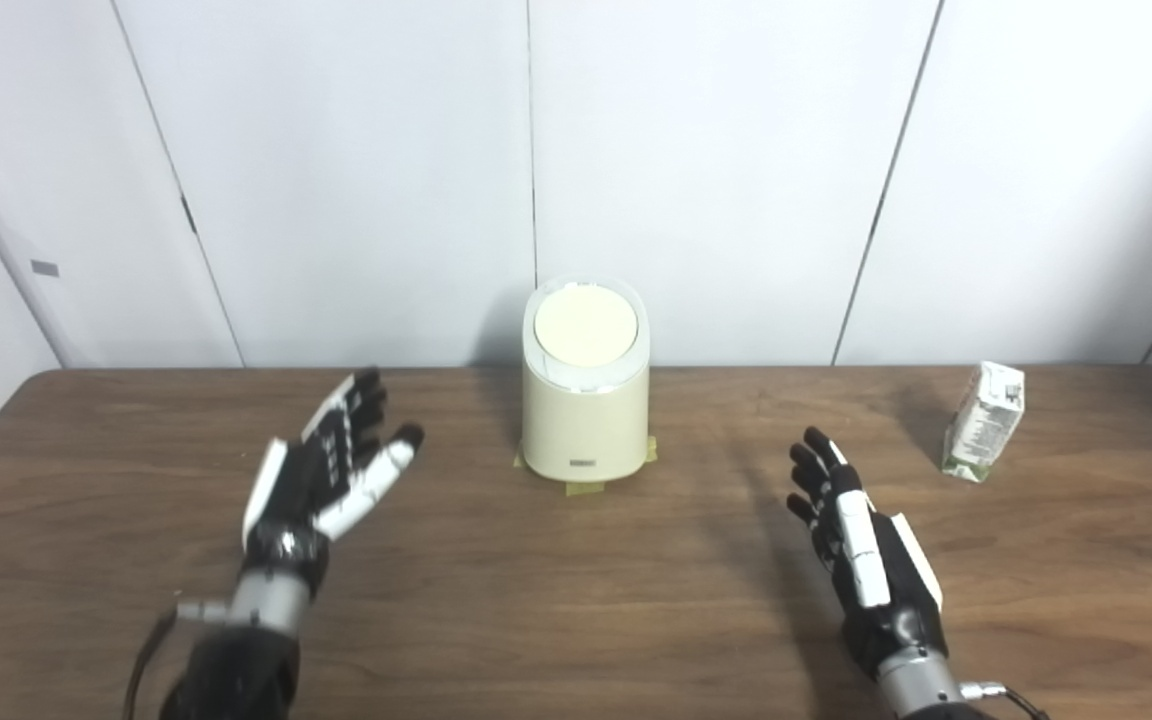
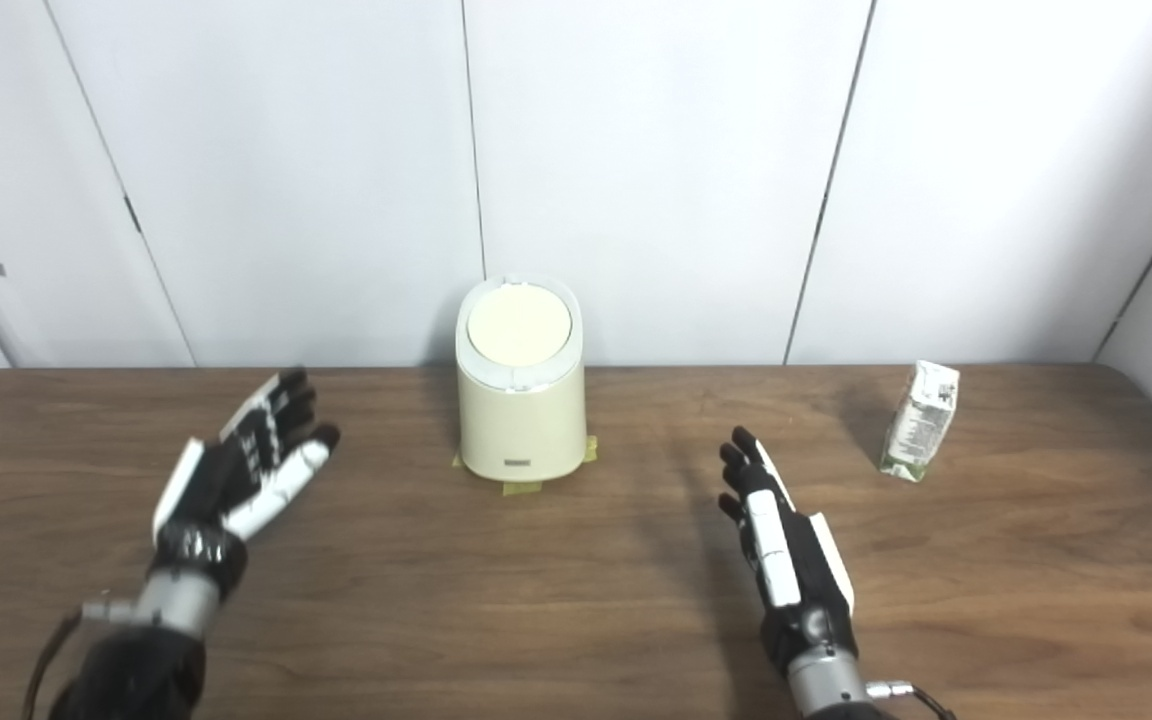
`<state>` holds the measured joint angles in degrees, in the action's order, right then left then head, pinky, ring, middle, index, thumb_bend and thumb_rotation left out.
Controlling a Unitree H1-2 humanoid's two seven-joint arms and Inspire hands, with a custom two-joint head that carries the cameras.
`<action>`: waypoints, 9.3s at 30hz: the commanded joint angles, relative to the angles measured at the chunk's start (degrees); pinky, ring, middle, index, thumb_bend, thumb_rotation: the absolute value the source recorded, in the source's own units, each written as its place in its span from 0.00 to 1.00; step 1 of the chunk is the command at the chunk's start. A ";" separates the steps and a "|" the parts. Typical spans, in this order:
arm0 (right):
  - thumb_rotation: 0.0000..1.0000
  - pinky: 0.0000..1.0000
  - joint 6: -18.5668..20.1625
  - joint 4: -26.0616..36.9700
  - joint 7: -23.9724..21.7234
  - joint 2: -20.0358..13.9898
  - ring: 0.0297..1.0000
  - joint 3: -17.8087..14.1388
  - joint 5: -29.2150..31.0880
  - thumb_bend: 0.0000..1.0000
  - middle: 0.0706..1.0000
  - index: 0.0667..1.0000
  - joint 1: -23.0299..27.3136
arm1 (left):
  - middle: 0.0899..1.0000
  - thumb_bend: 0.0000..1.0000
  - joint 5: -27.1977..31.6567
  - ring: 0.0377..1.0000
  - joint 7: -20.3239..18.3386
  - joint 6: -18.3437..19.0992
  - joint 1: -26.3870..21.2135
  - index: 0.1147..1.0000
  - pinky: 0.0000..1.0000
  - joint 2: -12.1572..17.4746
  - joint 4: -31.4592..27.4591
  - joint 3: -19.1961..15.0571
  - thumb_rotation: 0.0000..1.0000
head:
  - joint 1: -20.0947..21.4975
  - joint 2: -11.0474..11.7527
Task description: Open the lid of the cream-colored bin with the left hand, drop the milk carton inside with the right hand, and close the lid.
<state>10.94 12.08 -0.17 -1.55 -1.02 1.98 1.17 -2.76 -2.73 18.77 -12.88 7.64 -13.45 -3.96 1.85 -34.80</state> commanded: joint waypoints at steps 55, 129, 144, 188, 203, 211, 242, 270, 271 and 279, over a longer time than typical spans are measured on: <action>0.93 0.93 0.26 2.02 0.43 2.18 0.95 0.49 -0.39 0.58 0.92 0.95 2.69 | 0.90 1.00 -38.44 0.88 -4.62 0.81 -46.27 0.88 0.79 7.74 36.07 31.34 0.06 | 0.26 -0.20; 0.91 0.89 2.97 4.29 1.54 2.95 0.92 1.20 -2.76 0.60 0.91 0.94 3.24 | 0.89 0.98 -46.84 0.88 -8.04 -3.83 -43.16 0.89 0.81 6.04 36.33 31.83 0.00 | 1.70 -1.37; 0.91 0.90 3.20 4.40 1.87 2.96 0.92 1.37 -2.93 0.59 0.91 0.94 3.29 | 0.85 0.65 -26.73 0.80 -11.61 0.82 -40.10 0.85 0.67 5.13 24.48 14.25 0.46 | 2.08 -1.17; 0.31 0.83 2.88 8.53 1.55 -7.17 0.87 -4.67 -4.43 0.72 0.88 0.91 1.76 | 0.91 0.46 -4.44 0.89 -5.81 -2.97 -5.05 0.90 0.84 0.47 6.88 4.72 1.00 | 5.47 -1.70; 0.23 0.75 3.77 13.52 3.39 -11.69 0.80 -11.02 -9.03 0.80 0.85 0.89 -0.52 | 0.92 0.47 -1.92 0.90 -7.03 -2.65 -5.63 0.92 0.86 3.55 7.74 4.29 0.98 | 11.36 -1.88; 0.25 0.75 5.73 13.70 5.74 -12.67 0.82 -15.25 -10.37 0.85 0.86 0.87 2.00 | 0.94 0.47 0.06 0.92 -7.96 -3.92 -5.95 0.94 0.89 5.43 9.74 3.86 0.94 | 13.85 -0.97; 0.00 0.71 14.08 -14.76 -2.73 -29.44 0.86 -10.04 -17.49 0.87 0.90 0.89 22.97 | 0.94 0.49 -2.39 0.92 -9.52 -1.85 -5.77 0.92 0.89 9.20 7.09 6.64 0.93 | 13.87 -1.53; 0.03 0.71 0.14 -38.14 4.26 -31.13 0.75 -4.68 -17.92 0.91 0.75 0.73 29.25 | 0.95 0.48 -4.69 0.97 -10.79 1.05 -4.87 0.93 0.98 10.64 4.68 8.13 0.90 | 13.40 -1.22; 0.02 0.71 -0.13 -38.25 4.45 -31.06 0.75 -4.67 -17.85 0.91 0.75 0.73 29.30 | 0.95 0.48 -4.68 0.96 -10.84 1.22 -4.83 0.94 0.97 10.66 4.62 8.10 0.90 | 13.40 -1.22; 0.05 0.71 0.13 -36.81 4.10 -30.83 0.75 -4.23 -17.58 0.92 0.75 0.72 29.26 | 0.95 0.49 -5.37 0.97 -10.85 1.51 -4.78 0.93 0.97 10.56 4.63 8.52 0.89 | 13.27 -1.30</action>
<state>12.73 -26.92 3.09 -31.03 -4.85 -15.46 27.09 -7.55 -13.84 21.25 -16.03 17.45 -6.35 4.71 15.12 -36.04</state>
